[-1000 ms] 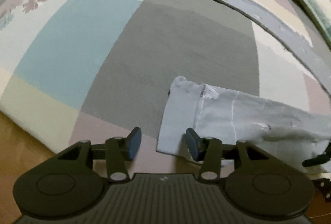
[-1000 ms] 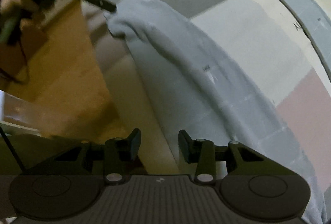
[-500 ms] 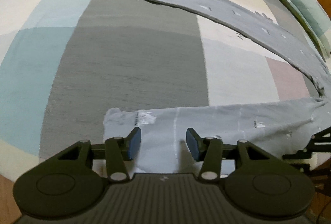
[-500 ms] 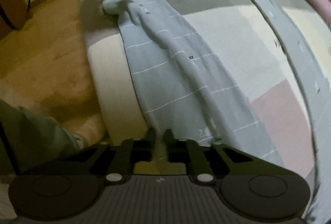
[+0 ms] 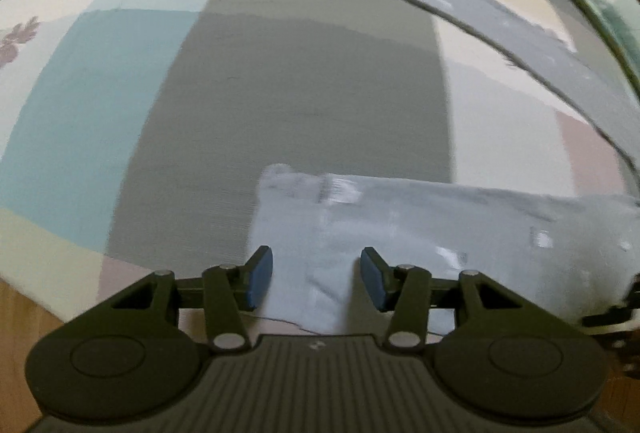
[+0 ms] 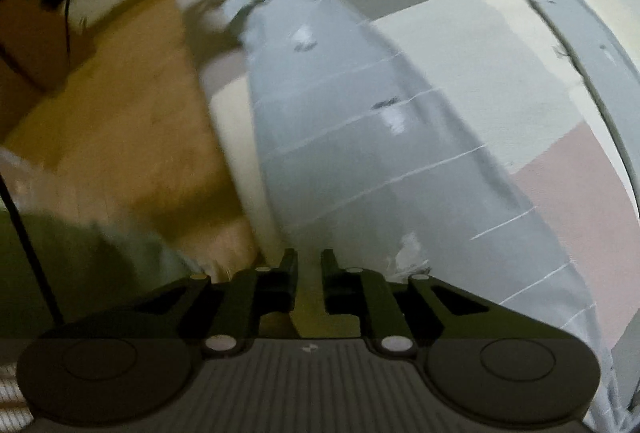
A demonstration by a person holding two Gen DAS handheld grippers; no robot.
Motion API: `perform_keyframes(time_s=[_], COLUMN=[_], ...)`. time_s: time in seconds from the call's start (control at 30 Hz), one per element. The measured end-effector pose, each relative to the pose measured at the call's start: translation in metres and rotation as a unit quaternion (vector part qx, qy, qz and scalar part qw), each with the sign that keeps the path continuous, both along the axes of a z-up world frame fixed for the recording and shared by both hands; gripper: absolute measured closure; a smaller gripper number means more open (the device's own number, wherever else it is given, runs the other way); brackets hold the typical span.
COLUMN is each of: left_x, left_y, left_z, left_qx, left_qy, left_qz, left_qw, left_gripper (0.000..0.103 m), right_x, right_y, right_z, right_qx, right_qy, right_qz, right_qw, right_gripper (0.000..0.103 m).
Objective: Fold clothes
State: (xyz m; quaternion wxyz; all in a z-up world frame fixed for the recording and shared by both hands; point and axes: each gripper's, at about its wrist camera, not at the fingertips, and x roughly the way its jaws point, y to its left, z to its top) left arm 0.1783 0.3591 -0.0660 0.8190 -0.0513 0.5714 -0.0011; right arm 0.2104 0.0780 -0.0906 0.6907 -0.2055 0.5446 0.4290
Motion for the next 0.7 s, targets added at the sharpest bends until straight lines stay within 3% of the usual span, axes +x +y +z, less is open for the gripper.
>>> perform_keyframes(time_s=[0.1,0.27,0.37,0.5,0.7], left_x=[0.001,-0.002,-0.012,-0.023,-0.039], left_y=[0.010,0.015,0.015,0.023,0.032], left_z=[-0.006,-0.014,-0.015,-0.012,-0.003], left_qx=[0.007,-0.019,-0.019,-0.028,-0.120], left_qy=[-0.001,0.007,0.009,0.014,0.012], left_qz=[0.019,0.032,0.030,0.062,0.152], left_qw=[0.9998,0.9993,0.9993,0.9976,0.9810], left_gripper=[0.054,0.056,0.053,0.054,0.057], right_x=[0.009,0.026,0.032,0.042,0.061], right_y=[0.001,0.013,0.022,0.029,0.046], right_z=[0.008,0.009,0.011,0.015,0.017], right_qx=[0.018,0.036,0.045,0.067,0.088], right_qy=[0.002,-0.005,-0.009,0.004,0.016], right_qz=[-0.024,-0.045,-0.046,-0.058,-0.058], right_qw=[1.000,0.998,0.998,0.996,0.994], right_gripper=[0.086,0.079,0.079,0.079,0.073])
